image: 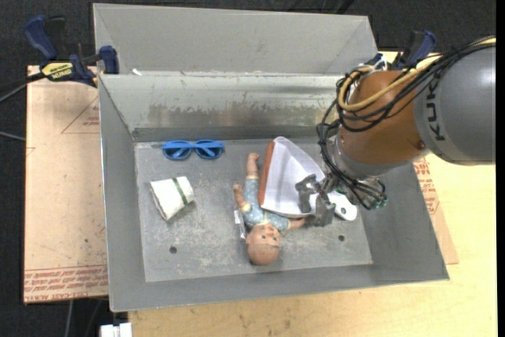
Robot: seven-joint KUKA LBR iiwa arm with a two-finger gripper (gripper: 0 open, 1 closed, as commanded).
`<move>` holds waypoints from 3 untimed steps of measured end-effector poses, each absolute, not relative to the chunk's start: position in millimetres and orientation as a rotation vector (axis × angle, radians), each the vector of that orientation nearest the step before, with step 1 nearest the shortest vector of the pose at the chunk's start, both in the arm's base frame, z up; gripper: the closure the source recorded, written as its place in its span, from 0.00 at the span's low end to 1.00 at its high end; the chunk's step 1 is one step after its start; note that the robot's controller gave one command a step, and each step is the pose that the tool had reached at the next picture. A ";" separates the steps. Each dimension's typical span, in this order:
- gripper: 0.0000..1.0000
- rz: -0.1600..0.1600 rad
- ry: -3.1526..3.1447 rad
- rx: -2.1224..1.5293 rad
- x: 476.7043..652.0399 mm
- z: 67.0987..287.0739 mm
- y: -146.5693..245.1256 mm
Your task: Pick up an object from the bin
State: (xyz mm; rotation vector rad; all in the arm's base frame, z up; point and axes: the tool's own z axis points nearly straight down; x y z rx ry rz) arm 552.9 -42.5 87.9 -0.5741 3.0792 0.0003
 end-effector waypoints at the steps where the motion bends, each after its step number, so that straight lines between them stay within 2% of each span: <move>1: 1.00 0.003 3.036 -0.835 555.5 119.9 -48.4; 3: 1.00 0.004 3.059 -0.733 549.6 233.2 -34.9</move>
Offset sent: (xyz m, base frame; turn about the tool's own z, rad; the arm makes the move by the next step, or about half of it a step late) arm -0.0234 0.0007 0.2216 0.1144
